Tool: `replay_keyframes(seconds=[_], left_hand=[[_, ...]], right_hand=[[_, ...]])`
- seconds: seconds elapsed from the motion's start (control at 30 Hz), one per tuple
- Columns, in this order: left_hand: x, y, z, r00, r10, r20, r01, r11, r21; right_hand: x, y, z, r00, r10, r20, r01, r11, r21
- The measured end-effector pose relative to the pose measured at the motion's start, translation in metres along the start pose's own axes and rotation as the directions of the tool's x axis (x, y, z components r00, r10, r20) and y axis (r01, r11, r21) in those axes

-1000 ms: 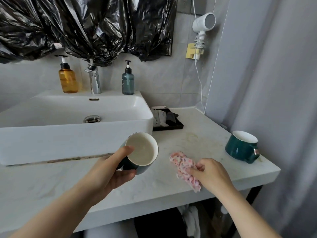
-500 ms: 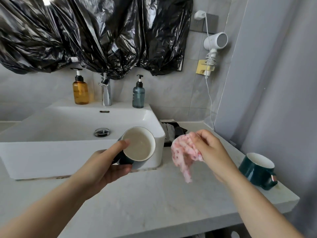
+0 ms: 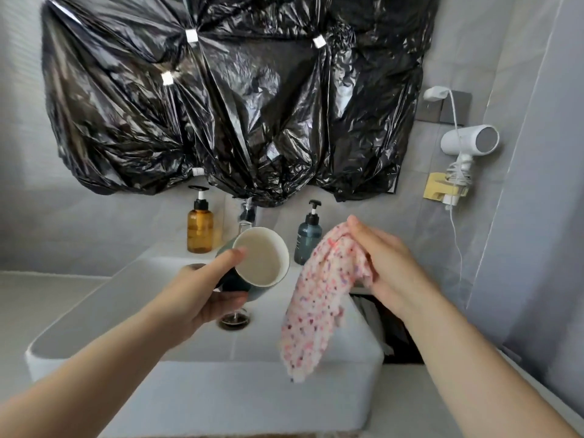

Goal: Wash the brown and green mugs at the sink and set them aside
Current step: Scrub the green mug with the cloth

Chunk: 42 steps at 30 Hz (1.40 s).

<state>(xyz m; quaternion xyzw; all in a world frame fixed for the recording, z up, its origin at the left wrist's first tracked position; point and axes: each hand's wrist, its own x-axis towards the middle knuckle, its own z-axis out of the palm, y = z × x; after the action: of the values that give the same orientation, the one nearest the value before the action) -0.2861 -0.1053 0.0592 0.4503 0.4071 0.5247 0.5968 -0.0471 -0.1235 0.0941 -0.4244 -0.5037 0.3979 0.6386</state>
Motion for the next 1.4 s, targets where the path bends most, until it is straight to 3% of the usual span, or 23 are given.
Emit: replay_keyframes(seconds=[0.1,0.2,0.37,0.47,0.6,0.73,0.8,0.87,0.97,1.03,1.2,1.3,1.4], left_hand=[[0.024,0.000,-0.009,1.000,0.008,-0.020,-0.008,1.000,0.023],[0.047,-0.006,-0.017,0.999,-0.005,-0.050,0.006,1.000,0.012],[0.082,-0.021,-0.021,0.997,-0.044,-0.061,0.045,0.999,0.019],[0.099,-0.031,-0.019,0.997,-0.061,-0.039,0.063,0.997,0.035],[0.113,-0.044,-0.020,0.998,-0.065,-0.016,0.066,0.996,0.060],[0.119,-0.049,-0.024,0.995,-0.097,0.007,0.097,0.994,0.046],[0.119,-0.049,-0.024,0.994,-0.102,0.027,0.101,0.995,0.025],[0.118,-0.049,-0.023,0.993,-0.118,0.026,0.119,0.992,-0.030],[0.118,-0.050,-0.023,0.990,-0.141,0.011,0.141,0.989,-0.034],[0.119,-0.052,-0.023,0.989,-0.150,-0.005,0.149,0.988,-0.039],[0.122,-0.054,-0.025,0.993,-0.115,-0.022,0.114,0.993,-0.033],[0.122,-0.056,-0.027,0.994,-0.106,-0.014,0.106,0.994,-0.011],[0.123,-0.056,-0.028,0.993,-0.116,-0.038,0.115,0.993,-0.022]], right_hand=[[0.022,0.010,0.005,0.978,0.127,0.166,-0.135,0.990,0.034],[0.035,0.025,0.012,0.972,0.182,0.149,-0.180,0.983,-0.028],[0.059,0.044,0.019,0.990,0.137,0.044,-0.136,0.991,-0.016],[0.073,0.046,0.024,0.989,0.145,0.010,-0.145,0.981,0.125],[0.093,0.051,0.035,0.993,0.071,0.091,-0.094,0.956,0.278],[0.107,0.068,0.051,0.976,0.003,0.220,-0.070,0.951,0.301],[0.109,0.088,0.057,0.976,-0.058,0.211,0.022,0.986,0.168],[0.108,0.108,0.058,0.968,-0.132,0.214,0.155,0.984,-0.094],[0.106,0.126,0.056,0.946,-0.205,0.250,0.274,0.918,-0.287],[0.104,0.130,0.055,0.910,-0.295,0.292,0.398,0.818,-0.415],[0.097,0.134,0.054,0.805,-0.435,0.404,0.593,0.607,-0.529],[0.091,0.134,0.056,0.749,-0.416,0.515,0.662,0.482,-0.573],[0.088,0.134,0.060,0.778,-0.366,0.511,0.628,0.494,-0.602]])
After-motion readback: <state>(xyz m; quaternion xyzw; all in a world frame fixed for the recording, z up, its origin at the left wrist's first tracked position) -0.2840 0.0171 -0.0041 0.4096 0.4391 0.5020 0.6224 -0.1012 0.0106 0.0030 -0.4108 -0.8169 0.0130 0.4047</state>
